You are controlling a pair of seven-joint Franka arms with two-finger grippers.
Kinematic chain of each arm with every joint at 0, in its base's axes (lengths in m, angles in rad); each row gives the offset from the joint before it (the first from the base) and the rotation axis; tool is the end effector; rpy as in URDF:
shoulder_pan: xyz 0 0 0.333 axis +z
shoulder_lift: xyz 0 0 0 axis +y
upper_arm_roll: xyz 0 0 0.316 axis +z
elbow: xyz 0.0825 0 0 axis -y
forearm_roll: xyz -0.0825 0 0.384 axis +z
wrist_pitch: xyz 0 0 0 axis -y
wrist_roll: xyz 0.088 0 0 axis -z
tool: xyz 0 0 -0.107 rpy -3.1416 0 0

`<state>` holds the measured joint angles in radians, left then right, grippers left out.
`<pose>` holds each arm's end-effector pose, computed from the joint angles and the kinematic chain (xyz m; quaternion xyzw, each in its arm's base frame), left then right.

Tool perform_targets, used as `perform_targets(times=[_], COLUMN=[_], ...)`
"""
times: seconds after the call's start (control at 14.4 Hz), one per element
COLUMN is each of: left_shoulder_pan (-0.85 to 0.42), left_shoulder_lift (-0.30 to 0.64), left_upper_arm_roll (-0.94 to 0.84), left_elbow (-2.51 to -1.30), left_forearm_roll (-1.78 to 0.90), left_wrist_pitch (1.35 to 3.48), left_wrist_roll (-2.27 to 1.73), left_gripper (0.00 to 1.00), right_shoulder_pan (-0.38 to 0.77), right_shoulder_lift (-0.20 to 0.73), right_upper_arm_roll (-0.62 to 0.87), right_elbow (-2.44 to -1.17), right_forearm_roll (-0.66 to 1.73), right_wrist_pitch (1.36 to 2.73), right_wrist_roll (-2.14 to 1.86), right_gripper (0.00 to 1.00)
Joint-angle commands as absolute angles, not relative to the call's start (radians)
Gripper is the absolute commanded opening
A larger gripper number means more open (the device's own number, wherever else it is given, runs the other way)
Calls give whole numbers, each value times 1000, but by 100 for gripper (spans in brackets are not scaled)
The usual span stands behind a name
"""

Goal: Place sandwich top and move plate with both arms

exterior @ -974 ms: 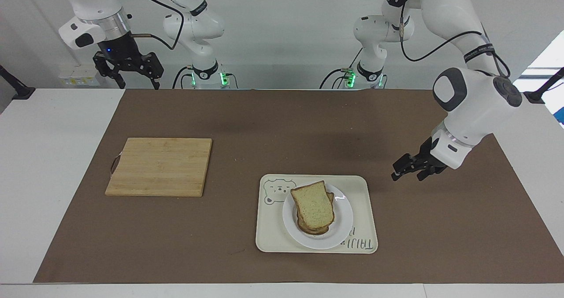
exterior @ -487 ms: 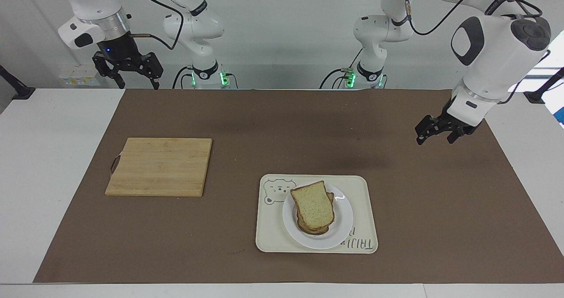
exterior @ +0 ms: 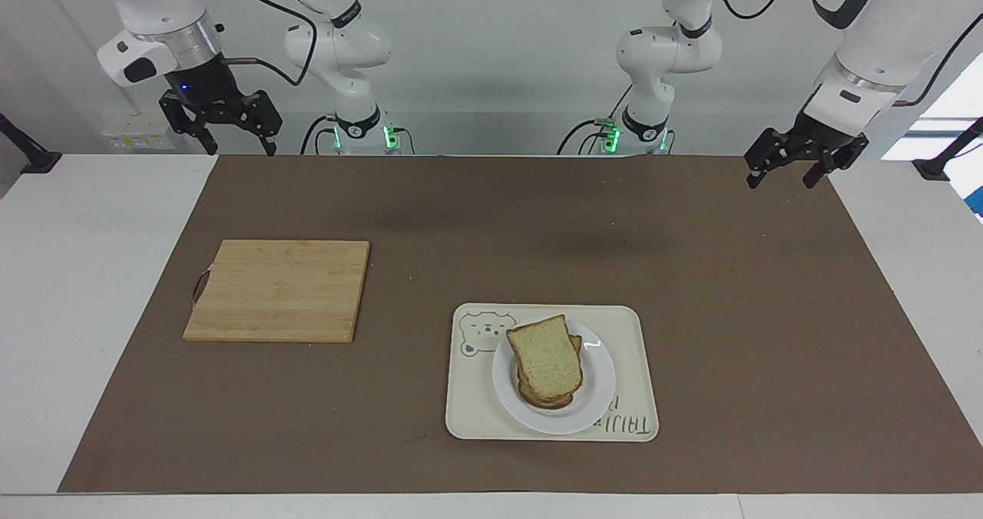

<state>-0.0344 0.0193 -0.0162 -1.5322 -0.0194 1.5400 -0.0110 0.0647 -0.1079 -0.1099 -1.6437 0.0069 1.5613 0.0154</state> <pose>0.5569 -0.0302 0.6293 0.9997 -0.0200 -0.0060 0.0097 0.5191 -0.0261 0.6469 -0.9994 0.0300 -0.0126 0.0092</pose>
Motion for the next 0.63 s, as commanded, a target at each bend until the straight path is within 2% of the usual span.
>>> perform_targets(times=[0.0,0.56], left_shoulder_pan=[-35,-32], left_shoulder_lift=[18,14], left_upper_arm_roll=[-20,-18], left_elbow=[-1537,-1540], left_forearm_roll=[14,3], left_wrist_pitch=[1514,1508], left_wrist_roll=[14,-1], left_gripper=[100,100], right_shoulder_pan=[49,55], right_shoulder_lift=[-101,-101], right_upper_arm_roll=[-104,-98], right_elbow=[-1631,-1628], right_forearm_roll=[18,32], right_wrist_pitch=[1562,1551], right_wrist_roll=[-5,-5], right_gripper=[100,100])
